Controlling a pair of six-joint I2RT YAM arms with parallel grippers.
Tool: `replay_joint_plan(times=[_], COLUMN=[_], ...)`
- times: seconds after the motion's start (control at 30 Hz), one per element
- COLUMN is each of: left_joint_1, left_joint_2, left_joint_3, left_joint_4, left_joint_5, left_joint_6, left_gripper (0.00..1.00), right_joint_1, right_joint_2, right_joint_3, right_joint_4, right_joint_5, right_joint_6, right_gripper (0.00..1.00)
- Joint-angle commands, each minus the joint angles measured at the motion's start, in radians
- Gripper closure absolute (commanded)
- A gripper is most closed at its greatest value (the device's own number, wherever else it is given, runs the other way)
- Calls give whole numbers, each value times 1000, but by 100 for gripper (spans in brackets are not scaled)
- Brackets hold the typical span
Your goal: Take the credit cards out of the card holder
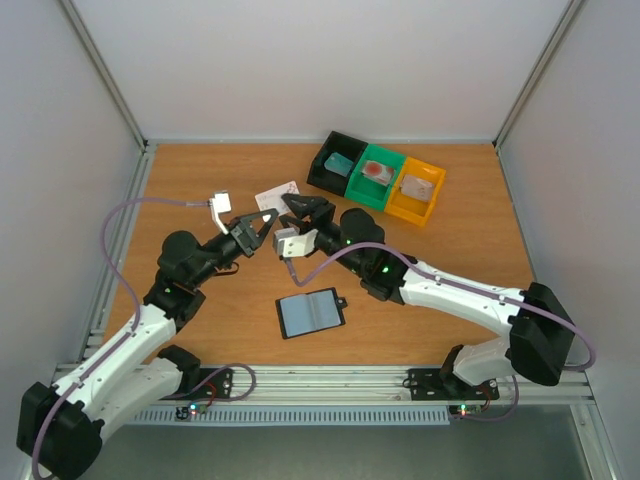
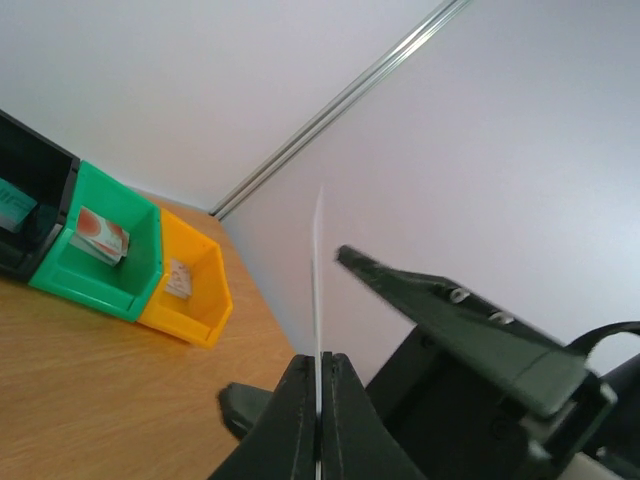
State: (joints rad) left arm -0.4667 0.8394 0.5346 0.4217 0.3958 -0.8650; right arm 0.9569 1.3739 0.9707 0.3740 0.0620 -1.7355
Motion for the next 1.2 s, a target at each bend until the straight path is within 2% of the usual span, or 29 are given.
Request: replay_joint_plan(times=[0.0, 0.2, 0.27, 0.33, 0.4, 0.57, 0.7, 0.73, 0.77, 0.8, 0.83, 0.87, 0.9, 0.97, 1.0, 1.07, 1.13, 1.17], left_joint_1=[0, -3, -3, -3, -5, -6, -7, -7, -6, -8, -9, -9, -9, -8, -7, -7, -5, -4], left_joint_2=[4, 17, 25, 30, 31, 23, 17, 14, 10, 6, 1, -2, -8, -25, -36, -52, -64, -64], left_joint_3=[-11, -16, -20, -21, -19, -22, -26, -28, -30, -34, -36, -40, -44, -63, -71, -98, -125, -136], left_joint_4=[112, 120, 106, 102, 116, 104, 102, 99, 92, 82, 69, 52, 31, -4, -19, -45, -61, -64], left_joint_5=[21, 31, 27, 25, 37, 31, 24, 17, 2, -14, -31, -48, -65, -96, -111, -139, -165, -176], left_joint_6=[0, 7, 4, -6, -2, 4, 7, 8, 9, 8, 6, 2, -3, 0, 7, 23, 40, 46], left_gripper=[100, 100, 100, 100, 100, 100, 99, 88, 64, 35, 24, 8, 1, 1, 1, 1, 1, 1], right_joint_1=[8, 16, 20, 22, 23, 22, 23, 23, 22, 21, 15, 2, -21, -101, -166, -327, -497, -546], right_joint_2=[49, 98, 120, 142, 156, 148, 122, 115, 104, 86, 78, 61, 37, 11, 11, 47, 117, 159], right_joint_3=[-43, -61, -60, -50, -46, -59, -74, -78, -76, -71, -59, -42, -14, 90, 168, 337, 463, 511], right_joint_4=[231, 436, 505, 520, 525, 534, 503, 484, 457, 407, 344, 264, 146, -163, -426, -779, -988, -1058], right_joint_5=[78, 112, 123, 128, 128, 149, 173, 182, 195, 213, 231, 249, 265, 266, 235, 111, 13, 16], right_joint_6=[-151, -231, -263, -285, -296, -296, -286, -280, -267, -249, -219, -172, -114, 64, 175, 405, 522, 539], right_gripper=[46, 62, 64, 66, 71, 98, 99, 99, 99, 99, 99, 99, 99, 99, 99, 99, 99, 99])
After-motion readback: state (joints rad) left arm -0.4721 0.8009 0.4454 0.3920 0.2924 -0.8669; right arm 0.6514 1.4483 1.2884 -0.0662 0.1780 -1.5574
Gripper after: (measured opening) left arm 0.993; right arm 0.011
